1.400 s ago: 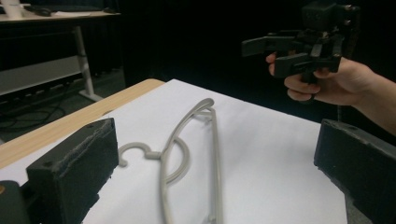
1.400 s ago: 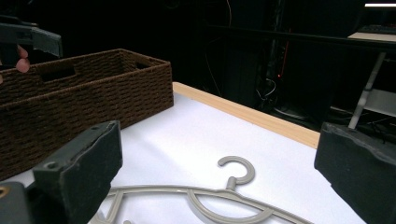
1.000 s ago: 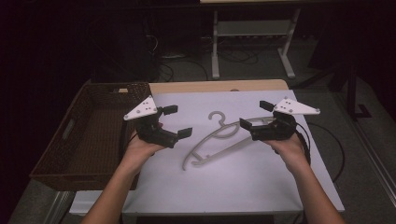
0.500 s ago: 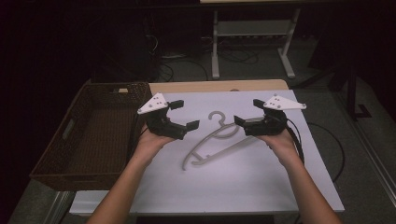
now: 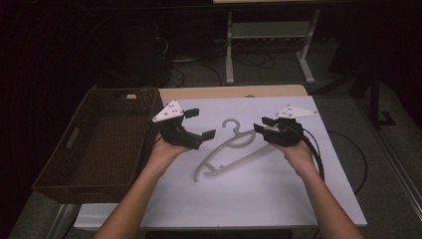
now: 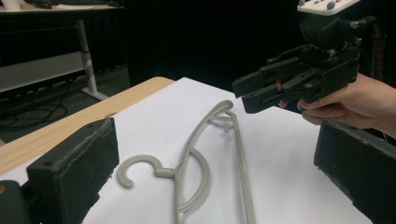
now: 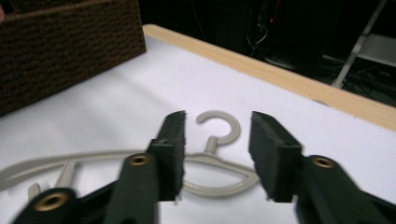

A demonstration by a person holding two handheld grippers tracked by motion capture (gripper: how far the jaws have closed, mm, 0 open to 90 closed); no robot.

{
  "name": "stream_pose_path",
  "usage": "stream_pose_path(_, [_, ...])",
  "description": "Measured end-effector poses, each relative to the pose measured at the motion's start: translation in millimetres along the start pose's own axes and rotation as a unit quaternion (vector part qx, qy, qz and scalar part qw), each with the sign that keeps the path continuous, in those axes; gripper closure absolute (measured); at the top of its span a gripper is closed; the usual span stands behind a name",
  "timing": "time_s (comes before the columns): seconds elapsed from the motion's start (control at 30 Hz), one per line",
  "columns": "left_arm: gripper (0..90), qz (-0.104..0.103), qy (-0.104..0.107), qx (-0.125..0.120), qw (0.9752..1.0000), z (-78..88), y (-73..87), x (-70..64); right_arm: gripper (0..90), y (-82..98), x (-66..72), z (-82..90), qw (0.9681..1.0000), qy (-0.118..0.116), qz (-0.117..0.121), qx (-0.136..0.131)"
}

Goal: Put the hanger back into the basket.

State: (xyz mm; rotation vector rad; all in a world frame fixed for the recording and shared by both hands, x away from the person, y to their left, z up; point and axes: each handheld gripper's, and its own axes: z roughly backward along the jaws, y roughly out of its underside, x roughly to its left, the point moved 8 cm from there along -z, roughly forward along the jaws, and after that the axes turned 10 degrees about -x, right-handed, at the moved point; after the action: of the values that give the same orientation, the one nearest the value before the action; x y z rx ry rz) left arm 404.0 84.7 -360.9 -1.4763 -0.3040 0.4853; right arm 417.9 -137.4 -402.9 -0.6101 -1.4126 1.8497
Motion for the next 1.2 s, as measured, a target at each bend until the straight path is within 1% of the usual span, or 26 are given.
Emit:
stream_pose_path(0.1, [0.0,0.003,-0.001,0.002,1.0000,-0.3,1.4,0.2,71.7,7.8,-0.7,-2.9,0.9998,0.003,-0.002,0.019])
stream_pose_path(0.13, [0.0,0.005,-0.001,0.001,1.0000,-0.9,1.7,0.0,71.7,7.8,-0.7,-2.9,0.9998,0.003,-0.002,0.019])
stream_pose_path(0.17, [0.0,0.004,0.000,0.002,1.0000,-0.9,2.3,0.1,75.3,10.5,-0.8,-3.8,0.9997,0.002,-0.003,0.025])
stream_pose_path(0.2, [0.0,0.004,0.000,0.004,1.0000,-1.2,3.1,0.0,82.2,17.9,-1.1,-6.4,0.9989,0.005,-0.007,0.046])
stream_pose_path(0.23, [0.0,0.004,0.001,0.005,1.0000,-1.2,3.2,0.1,84.3,20.4,-1.1,-7.1,0.9986,0.006,-0.009,0.052])
stream_pose_path(0.27, [0.0,0.004,0.001,0.005,1.0000,-1.2,3.2,0.1,84.3,20.4,-1.1,-7.1,0.9986,0.006,-0.009,0.052])
stream_pose_path(0.33, [0.0,0.003,0.001,0.006,1.0000,-0.8,3.5,0.6,89.0,28.3,-0.2,-10.2,0.9975,0.007,-0.012,0.069])
stream_pose_path(0.37, [0.0,0.004,0.000,0.006,1.0000,-0.8,3.8,0.6,89.0,28.3,-0.2,-10.2,0.9975,0.007,-0.012,0.069])
stream_pose_path(0.4, [0.0,0.006,0.001,0.006,1.0000,-0.8,4.6,0.6,89.1,32.6,1.3,-11.7,0.9971,0.004,-0.011,0.075])
stream_pose_path(0.43, [0.0,0.006,0.001,0.007,1.0000,-1.0,5.2,0.8,89.1,35.2,1.7,-12.0,0.9968,0.001,-0.005,0.080])
stream_pose_path(0.53, [0.0,0.006,0.001,0.008,0.9999,-1.0,6.0,1.0,89.1,39.3,3.6,-12.8,0.9961,-0.002,0.002,0.088])
stream_pose_path(0.6, [0.0,0.010,0.003,0.009,0.9999,-1.1,6.6,0.6,89.1,45.3,7.1,-13.0,0.9955,-0.006,-0.001,0.095])
stream_pose_path(0.63, [0.0,0.010,0.003,0.009,0.9999,-1.1,6.6,0.6,89.1,45.3,7.1,-13.0,0.9955,-0.006,-0.001,0.095])
stream_pose_path(0.67, [0.0,0.009,0.003,0.009,0.9999,-1.1,6.5,0.1,89.1,49.7,7.7,-12.6,0.9949,-0.007,0.003,0.100])
stream_pose_path(0.7, [0.0,0.009,0.003,0.009,0.9999,-1.0,6.3,-0.2,89.1,49.7,7.7,-12.6,0.9949,-0.007,0.003,0.100])
stream_pose_path(0.73, [0.0,0.010,0.004,0.008,0.9999,-1.0,6.0,-0.5,89.2,54.2,8.1,-12.0,0.9943,-0.008,0.001,0.107])
stream_pose_path(0.77, [0.0,0.010,0.004,0.008,0.9999,-1.0,6.0,-0.5,89.2,56.7,7.8,-12.2,0.9939,-0.009,0.006,0.110])
stream_pose_path(0.8, [0.0,0.010,0.005,0.007,0.9999,-1.1,5.9,-0.7,89.2,56.7,7.8,-12.2,0.9939,-0.009,0.006,0.110])
stream_pose_path(0.83, [0.0,0.010,0.005,0.008,0.9999,-1.1,5.9,-0.8,89.2,62.0,8.8,-12.5,0.9927,-0.007,0.007,0.120])
stream_pose_path(0.87, [0.0,0.011,0.006,0.007,0.9999,-1.2,5.9,-1.0,89.2,62.0,8.8,-12.5,0.9927,-0.007,0.007,0.120])
stream_pose_path(0.93, [0.0,0.011,0.006,0.009,0.9999,-1.2,6.3,-1.2,89.1,66.9,8.2,-13.4,0.9917,-0.008,0.011,0.128])
stream_pose_path(1.0, [0.0,0.010,0.006,0.011,0.9999,-1.1,6.7,-1.0,89.2,71.0,8.7,-14.3,0.9905,-0.007,0.008,0.137])
stream_pose_path(1.1, [0.0,0.010,0.006,0.012,0.9999,-1.2,7.2,-0.8,89.2,78.5,9.6,-16.6,0.9875,-0.010,0.015,0.157])
stream_pose_path(1.13, [0.0,0.010,0.006,0.012,0.9999,-1.2,7.2,-0.8,89.2,78.5,9.6,-16.6,0.9875,-0.010,0.015,0.157])
stream_pose_path(1.17, [0.0,0.011,0.006,0.012,0.9999,-1.2,7.4,-0.8,89.2,80.0,11.0,-17.2,0.9868,-0.009,0.009,0.161])
stream_pose_path(1.2, [0.0,0.011,0.006,0.013,0.9998,-1.2,7.6,-0.7,89.2,81.7,11.2,-18.0,0.9861,-0.010,0.012,0.165])
